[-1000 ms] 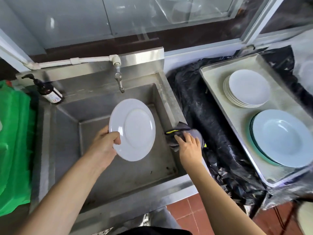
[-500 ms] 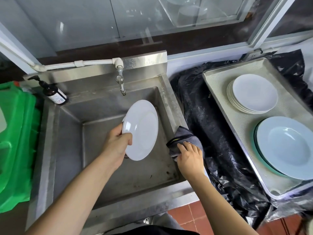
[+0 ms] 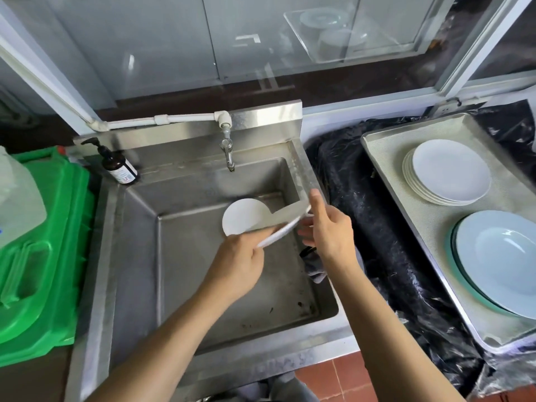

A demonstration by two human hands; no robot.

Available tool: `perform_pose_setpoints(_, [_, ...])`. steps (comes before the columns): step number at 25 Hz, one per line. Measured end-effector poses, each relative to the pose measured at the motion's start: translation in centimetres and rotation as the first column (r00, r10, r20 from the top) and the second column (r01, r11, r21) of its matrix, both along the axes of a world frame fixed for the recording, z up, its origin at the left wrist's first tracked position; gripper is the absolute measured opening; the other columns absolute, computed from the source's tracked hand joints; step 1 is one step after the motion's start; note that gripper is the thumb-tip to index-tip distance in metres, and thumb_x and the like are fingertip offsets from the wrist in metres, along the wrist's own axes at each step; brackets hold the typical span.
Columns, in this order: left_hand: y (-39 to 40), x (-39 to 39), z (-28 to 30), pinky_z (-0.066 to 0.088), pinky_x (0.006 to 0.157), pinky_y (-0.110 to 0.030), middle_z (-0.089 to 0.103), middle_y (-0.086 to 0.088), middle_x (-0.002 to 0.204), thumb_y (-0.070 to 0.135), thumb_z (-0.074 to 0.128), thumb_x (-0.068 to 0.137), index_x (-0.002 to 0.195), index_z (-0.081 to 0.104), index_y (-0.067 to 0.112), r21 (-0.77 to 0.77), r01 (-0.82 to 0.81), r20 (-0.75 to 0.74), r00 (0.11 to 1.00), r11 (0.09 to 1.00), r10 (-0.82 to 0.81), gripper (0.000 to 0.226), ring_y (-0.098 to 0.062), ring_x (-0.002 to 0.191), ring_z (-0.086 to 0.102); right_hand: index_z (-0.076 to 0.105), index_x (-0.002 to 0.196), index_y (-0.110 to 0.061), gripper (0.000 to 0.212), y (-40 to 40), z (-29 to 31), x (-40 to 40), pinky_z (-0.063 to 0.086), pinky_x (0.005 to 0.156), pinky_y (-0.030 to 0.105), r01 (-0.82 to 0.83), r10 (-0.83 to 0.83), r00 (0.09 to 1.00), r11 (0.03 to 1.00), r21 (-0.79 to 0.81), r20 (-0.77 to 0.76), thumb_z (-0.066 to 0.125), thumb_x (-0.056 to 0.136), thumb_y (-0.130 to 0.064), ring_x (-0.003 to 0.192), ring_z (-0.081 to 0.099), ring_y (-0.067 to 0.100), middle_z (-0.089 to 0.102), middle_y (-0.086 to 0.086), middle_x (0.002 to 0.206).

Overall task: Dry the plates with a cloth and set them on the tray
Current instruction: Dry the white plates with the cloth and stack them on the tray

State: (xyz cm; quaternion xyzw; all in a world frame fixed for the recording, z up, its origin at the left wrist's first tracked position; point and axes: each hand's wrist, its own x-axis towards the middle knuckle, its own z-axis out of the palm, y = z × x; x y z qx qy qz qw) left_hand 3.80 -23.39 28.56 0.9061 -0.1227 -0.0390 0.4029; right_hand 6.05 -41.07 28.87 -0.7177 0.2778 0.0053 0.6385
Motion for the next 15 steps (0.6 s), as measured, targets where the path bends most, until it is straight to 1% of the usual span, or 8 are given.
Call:
perform_pose_setpoints(1, [0.4,-0.3,0.0,0.046,0.072,-0.007,0.073,0.014,0.106,-0.006,0.046,0.082,0.130,0.062,0.044,0.039,0.043,0.020,0.999,0.998,-0.044,0.071,-0.005,0.096,0.062,0.071,0.073,-0.011,0.041,0.2,0.2,-0.1,0.063,0.073,0.046,0.001,-0.003,0.999,1.000,-0.027,-0.042,0.061,0.099,-0.042,0.073,0.075,0.032,0.074,0.014,0.072])
perform_pose_setpoints(2, [0.7,-0.7,0.0,0.049,0.091,-0.016,0.071,0.008,0.122,-0.009,0.047,0.085,0.133,0.063,0.040,0.087,0.083,0.043,0.995,0.993,-0.087,0.070,-0.006,0.111,0.062,0.072,0.076,-0.003,0.035,0.5,0.2,-0.3,0.064,0.072,0.047,-0.006,0.002,0.996,0.999,-0.046,-0.087,0.063,0.098,-0.028,0.071,0.074,0.033,0.074,0.017,0.072])
perform_pose_setpoints(3, [1.2,-1.0,-0.1,0.046,0.105,-0.026,0.066,0.005,0.134,-0.011,0.048,0.087,0.134,0.063,0.037,0.133,0.120,0.067,0.989,0.984,-0.129,0.069,-0.009,0.122,0.059,0.073,0.082,0.002,0.028,0.8,0.1,-0.7,0.064,0.067,0.046,-0.015,0.009,0.992,0.999,-0.049,-0.127,0.061,0.097,-0.018,0.069,0.074,0.033,0.074,0.020,0.074])
perform_pose_setpoints(4, [1.7,-1.2,-0.1,0.043,0.110,-0.030,0.063,0.006,0.138,-0.011,0.049,0.087,0.133,0.064,0.036,0.158,0.147,0.083,0.983,0.976,-0.161,0.067,-0.010,0.128,0.055,0.073,0.085,0.004,0.023,1.1,-0.1,-1.2,0.062,0.056,0.041,-0.016,0.010,0.988,0.999,-0.036,-0.154,0.059,0.096,-0.011,0.068,0.074,0.032,0.074,0.022,0.078])
perform_pose_setpoints(6, [3.0,-1.7,0.0,0.043,0.107,-0.026,0.064,0.010,0.134,-0.011,0.052,0.084,0.130,0.067,0.033,0.142,0.149,0.082,0.983,0.979,-0.162,0.066,-0.008,0.127,0.053,0.071,0.083,0.000,0.022,1.9,-0.5,-2.3,0.048,0.036,0.025,0.032,-0.028,0.986,0.999,0.025,-0.165,0.055,0.096,-0.005,0.066,0.071,0.030,0.073,0.023,0.081])
perform_pose_setpoints(9, [5.2,-2.0,0.1,0.034,0.102,-0.013,0.066,0.008,0.129,-0.008,0.060,0.075,0.129,0.068,0.026,0.145,0.060,0.118,0.990,0.988,-0.078,0.064,-0.013,0.121,0.052,0.069,0.086,0.006,0.020,2.8,-1.3,-3.6,0.049,0.044,0.025,0.120,-0.111,0.984,0.991,0.060,-0.138,0.054,0.095,-0.003,0.077,0.072,0.036,0.069,0.024,0.080])
perform_pose_setpoints(12, [7.3,-2.1,-0.1,0.036,0.109,-0.028,0.056,0.003,0.140,-0.013,0.059,0.074,0.133,0.064,0.022,0.138,0.002,0.151,0.988,0.990,-0.023,0.068,-0.017,0.128,0.043,0.071,0.093,0.000,0.018,3.2,-1.6,-4.8,0.039,0.052,0.031,0.147,-0.151,0.985,0.988,-0.042,-0.089,0.056,0.095,-0.010,0.066,0.059,0.028,0.063,0.015,0.071])
perform_pose_setpoints(15, [8.4,-1.6,-0.3,0.040,0.110,-0.037,0.046,-0.003,0.146,-0.012,0.056,0.082,0.137,0.058,0.018,-0.049,-0.134,0.047,0.990,0.990,0.136,0.062,-0.016,0.132,0.046,0.076,0.080,-0.023,0.027,3.3,-1.2,-5.9,0.046,0.053,0.034,0.186,-0.187,0.982,0.982,-0.038,-0.033,0.058,0.097,-0.012,0.060,0.056,0.023,0.063,-0.001,0.061])
